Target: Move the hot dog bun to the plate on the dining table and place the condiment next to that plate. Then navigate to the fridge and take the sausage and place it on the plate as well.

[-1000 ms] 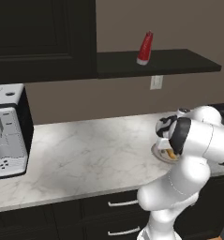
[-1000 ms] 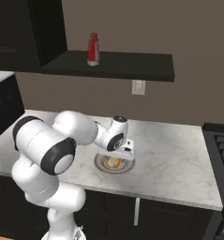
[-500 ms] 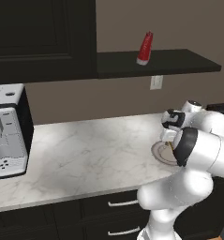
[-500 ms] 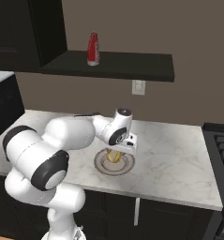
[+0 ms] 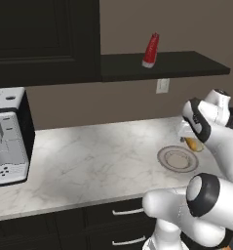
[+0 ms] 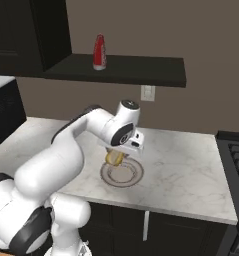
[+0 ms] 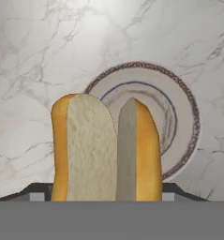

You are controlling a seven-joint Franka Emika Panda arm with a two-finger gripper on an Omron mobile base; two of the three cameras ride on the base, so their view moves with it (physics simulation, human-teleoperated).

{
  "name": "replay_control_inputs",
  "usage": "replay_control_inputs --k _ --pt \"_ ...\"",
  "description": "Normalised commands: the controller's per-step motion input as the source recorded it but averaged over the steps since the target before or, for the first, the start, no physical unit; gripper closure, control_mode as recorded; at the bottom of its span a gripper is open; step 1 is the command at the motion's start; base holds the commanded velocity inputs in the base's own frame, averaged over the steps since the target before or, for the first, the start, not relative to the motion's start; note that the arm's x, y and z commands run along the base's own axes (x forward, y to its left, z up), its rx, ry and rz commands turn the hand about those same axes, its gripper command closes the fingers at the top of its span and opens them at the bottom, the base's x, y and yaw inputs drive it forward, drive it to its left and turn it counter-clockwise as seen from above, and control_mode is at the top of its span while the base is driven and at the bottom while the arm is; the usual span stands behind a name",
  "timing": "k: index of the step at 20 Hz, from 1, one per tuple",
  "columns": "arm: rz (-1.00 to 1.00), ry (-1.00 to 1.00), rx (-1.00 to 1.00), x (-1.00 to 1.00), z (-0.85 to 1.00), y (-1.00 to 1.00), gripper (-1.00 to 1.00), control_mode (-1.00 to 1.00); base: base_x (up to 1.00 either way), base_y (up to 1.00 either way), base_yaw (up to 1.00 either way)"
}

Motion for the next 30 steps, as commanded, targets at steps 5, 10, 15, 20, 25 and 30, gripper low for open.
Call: replay_control_inputs --k 5,10,15,20,25,30 --pt "-0.02 0.15 0.00 -0.45 0.96 0.49 1.00 -1.00 0.00 0.00 0.00" --pt "-0.03 0.19 0.00 -0.42 0.53 0.64 1.00 -1.00 0.00 0.00 0.00" --pt "-0.03 0.15 0.00 -0.29 0.10 0.54 1.00 -1.00 0.00 0.00 0.00" --pt "-0.01 0.00 0.00 -0.09 0.00 0.02 1.00 1.00 -0.33 -0.05 -0.03" --pt "0.00 0.00 0.00 0.00 0.00 0.00 1.00 1.00 -1.00 -0.41 -0.19" --pt "0.00 0.00 0.00 0.00 0.00 0.00 1.00 1.00 -0.43 -0.34 -0.68"
